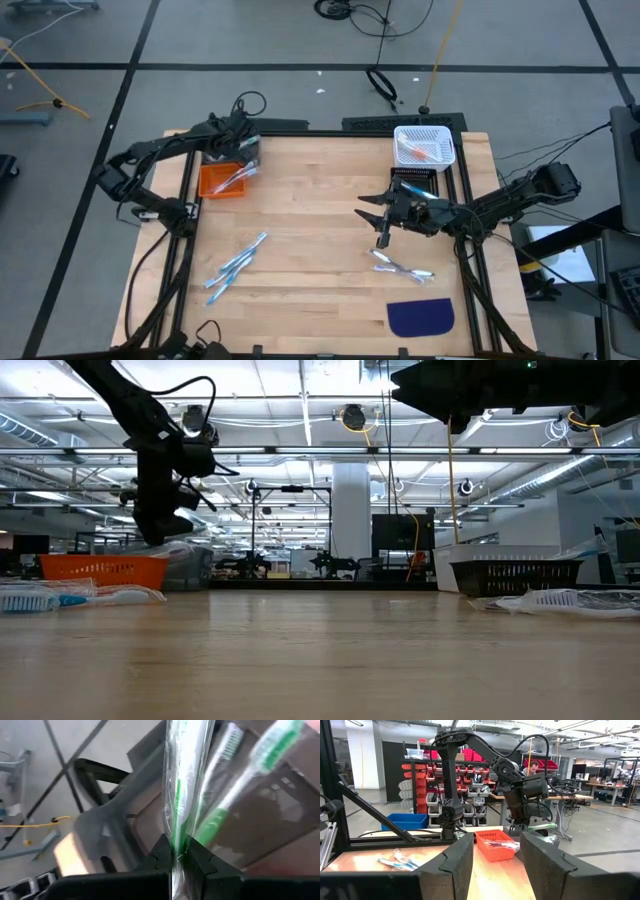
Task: Pick & Place Toothbrushes
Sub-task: Put the green toothbrush into the gray bin
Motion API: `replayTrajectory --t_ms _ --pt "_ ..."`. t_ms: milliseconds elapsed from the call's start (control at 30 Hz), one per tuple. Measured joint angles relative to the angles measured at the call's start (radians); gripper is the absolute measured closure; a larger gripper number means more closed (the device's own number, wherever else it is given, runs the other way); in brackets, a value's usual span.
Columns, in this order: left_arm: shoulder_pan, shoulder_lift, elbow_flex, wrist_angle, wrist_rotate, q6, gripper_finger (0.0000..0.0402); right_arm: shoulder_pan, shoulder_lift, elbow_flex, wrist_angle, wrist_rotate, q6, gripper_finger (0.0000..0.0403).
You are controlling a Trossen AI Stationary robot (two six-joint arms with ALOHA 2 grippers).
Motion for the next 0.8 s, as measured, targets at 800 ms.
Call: replayTrajectory --t_ms 800 --pt "0.0 0.009 0.0 -0.041 0.03 -0.022 0.0325 0.0 0.0 0.0 -0.007 0.0 0.001 0.0246"
